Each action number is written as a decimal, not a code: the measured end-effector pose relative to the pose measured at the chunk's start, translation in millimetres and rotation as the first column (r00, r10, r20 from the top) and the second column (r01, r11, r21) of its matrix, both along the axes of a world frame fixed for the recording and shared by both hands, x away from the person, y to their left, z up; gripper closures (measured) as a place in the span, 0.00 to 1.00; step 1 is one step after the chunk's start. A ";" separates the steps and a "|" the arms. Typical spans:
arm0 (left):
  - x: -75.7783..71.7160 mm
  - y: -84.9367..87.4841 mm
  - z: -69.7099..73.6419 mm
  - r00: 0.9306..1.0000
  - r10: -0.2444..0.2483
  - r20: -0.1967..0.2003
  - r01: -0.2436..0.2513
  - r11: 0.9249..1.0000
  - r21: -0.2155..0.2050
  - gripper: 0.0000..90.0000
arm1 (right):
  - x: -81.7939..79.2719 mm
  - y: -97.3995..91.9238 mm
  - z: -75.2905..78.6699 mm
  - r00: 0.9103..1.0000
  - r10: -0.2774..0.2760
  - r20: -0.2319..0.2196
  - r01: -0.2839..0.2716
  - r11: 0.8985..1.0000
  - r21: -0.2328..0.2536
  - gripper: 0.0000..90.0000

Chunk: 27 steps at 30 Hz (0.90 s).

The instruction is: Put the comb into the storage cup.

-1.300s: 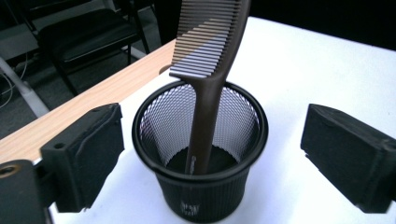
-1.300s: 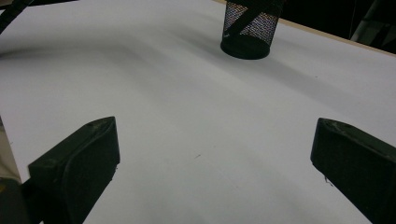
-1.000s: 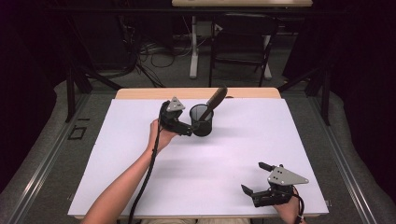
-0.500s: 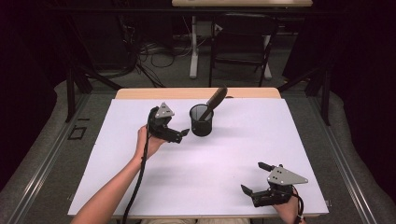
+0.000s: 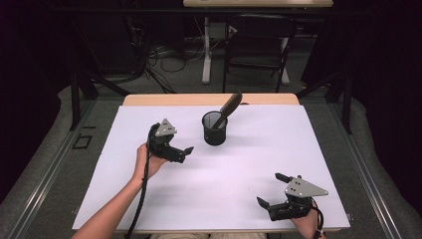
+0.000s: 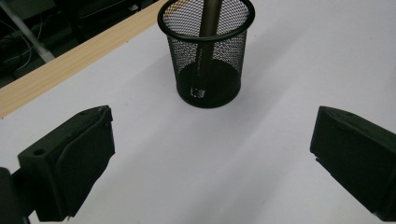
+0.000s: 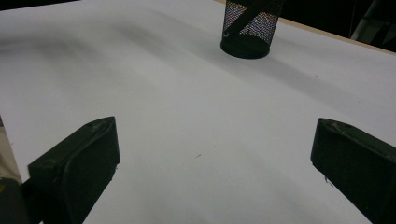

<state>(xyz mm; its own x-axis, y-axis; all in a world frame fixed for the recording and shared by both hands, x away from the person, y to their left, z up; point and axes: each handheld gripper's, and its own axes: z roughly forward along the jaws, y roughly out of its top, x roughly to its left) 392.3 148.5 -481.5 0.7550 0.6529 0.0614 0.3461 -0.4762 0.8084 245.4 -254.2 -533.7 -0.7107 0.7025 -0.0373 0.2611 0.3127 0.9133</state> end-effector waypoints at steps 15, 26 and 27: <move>-33.4 23.1 -10.5 1.000 0.021 0.009 -0.021 1.000 -0.010 0.00 | 0.4 0.1 -0.2 1.000 -0.001 0.002 0.001 1.000 0.002 0.01; -52.9 37.0 -18.0 0.999 0.034 0.004 -0.034 0.999 -0.024 0.00 | 0.7 0.4 -0.1 1.000 -0.001 0.003 0.001 1.000 -0.004 0.01; -54.5 38.0 -18.3 0.999 0.035 0.003 -0.035 0.999 -0.024 0.00 | 0.8 0.2 -0.2 1.000 -0.001 0.002 0.001 1.000 -0.003 0.01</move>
<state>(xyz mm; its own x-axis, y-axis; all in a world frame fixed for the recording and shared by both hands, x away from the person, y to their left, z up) 337.8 186.4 -499.8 0.7314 0.6803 0.0474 0.3598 -0.4439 0.8207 246.1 -254.0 -533.9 -0.7098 0.7032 -0.0413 0.2592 0.3152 0.9130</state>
